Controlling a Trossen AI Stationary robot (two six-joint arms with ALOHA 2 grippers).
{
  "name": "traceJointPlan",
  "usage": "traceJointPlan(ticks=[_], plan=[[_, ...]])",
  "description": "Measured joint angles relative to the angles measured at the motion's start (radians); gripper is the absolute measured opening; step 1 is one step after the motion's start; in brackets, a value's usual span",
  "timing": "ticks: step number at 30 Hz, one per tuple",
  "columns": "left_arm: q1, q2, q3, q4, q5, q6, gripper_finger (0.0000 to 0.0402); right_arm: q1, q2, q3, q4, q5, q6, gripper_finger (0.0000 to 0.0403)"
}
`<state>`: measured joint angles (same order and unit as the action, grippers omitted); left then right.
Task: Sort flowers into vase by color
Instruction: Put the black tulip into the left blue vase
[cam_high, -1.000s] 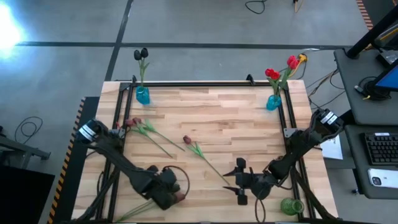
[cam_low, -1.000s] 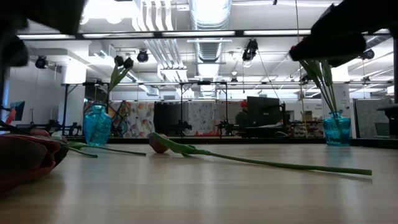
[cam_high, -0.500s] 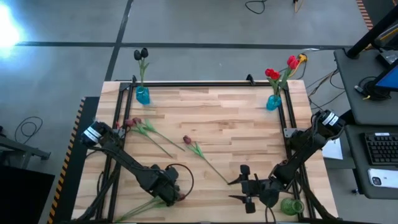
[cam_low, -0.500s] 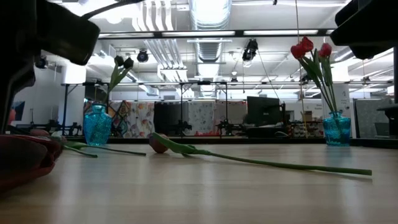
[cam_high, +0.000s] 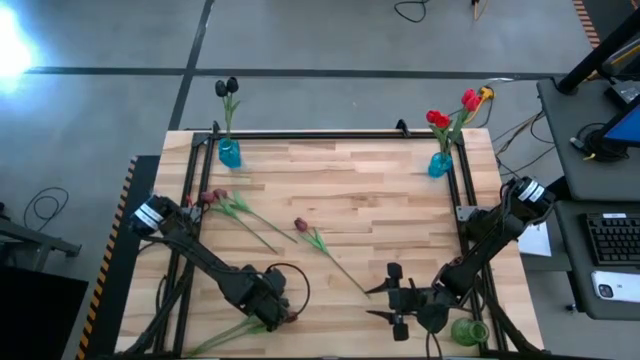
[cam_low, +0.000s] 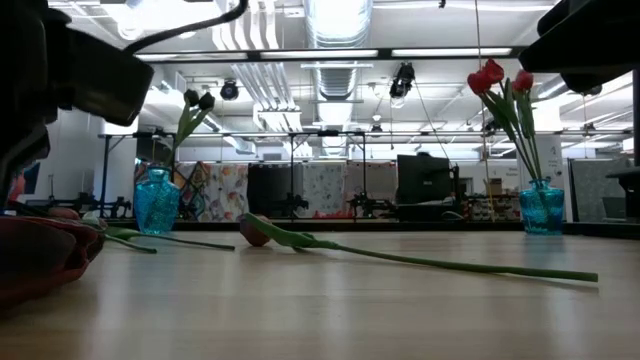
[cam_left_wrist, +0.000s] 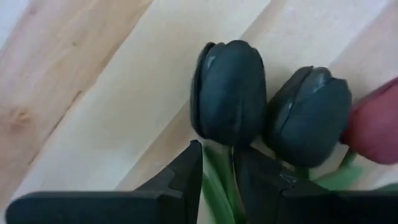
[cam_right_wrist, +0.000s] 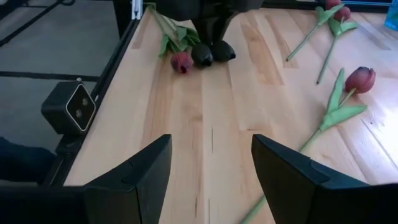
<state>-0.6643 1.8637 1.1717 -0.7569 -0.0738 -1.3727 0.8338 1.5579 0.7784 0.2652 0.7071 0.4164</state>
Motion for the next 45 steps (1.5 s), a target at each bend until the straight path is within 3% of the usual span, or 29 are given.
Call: traceJointPlan(ticks=[7, 13, 17, 21, 26, 32, 38, 45], plan=[[-0.001, -0.006, -0.055, 0.104, -0.013, 0.01, 0.001, 0.002, 0.0, 0.0, -0.008, 0.0, -0.001, 0.0215], [0.003, -0.036, 0.025, -0.12, -0.087, 0.067, 0.0001, 0.006, -0.037, 0.0, -0.087, 0.0, 0.022, 0.0215], [0.006, -0.097, 0.127, -0.33, -0.237, 0.079, 0.0001, 0.006, -0.083, 0.0, -0.128, 0.009, 0.022, 0.0215], [0.006, -0.206, 0.217, -0.425, -0.462, 0.082, 0.0, 0.006, -0.13, 0.0, -0.161, 0.033, -0.015, 0.0215], [0.006, -0.349, 0.24, -0.418, -0.709, 0.12, 0.0, 0.006, -0.152, 0.0, -0.16, 0.039, -0.061, 0.0215], [0.025, -0.479, 0.143, -0.31, -0.879, 0.14, 0.0, 0.006, -0.141, 0.0, -0.167, 0.053, -0.064, 0.0215], [0.18, -0.535, -0.059, -0.044, -0.819, 0.138, 0.0, -0.01, -0.142, 0.0, -0.161, 0.101, -0.073, 0.0215], [0.426, -0.458, -0.235, 0.255, -0.693, 0.318, 0.0, -0.07, -0.144, 0.0, -0.153, 0.104, -0.079, 0.0215]])
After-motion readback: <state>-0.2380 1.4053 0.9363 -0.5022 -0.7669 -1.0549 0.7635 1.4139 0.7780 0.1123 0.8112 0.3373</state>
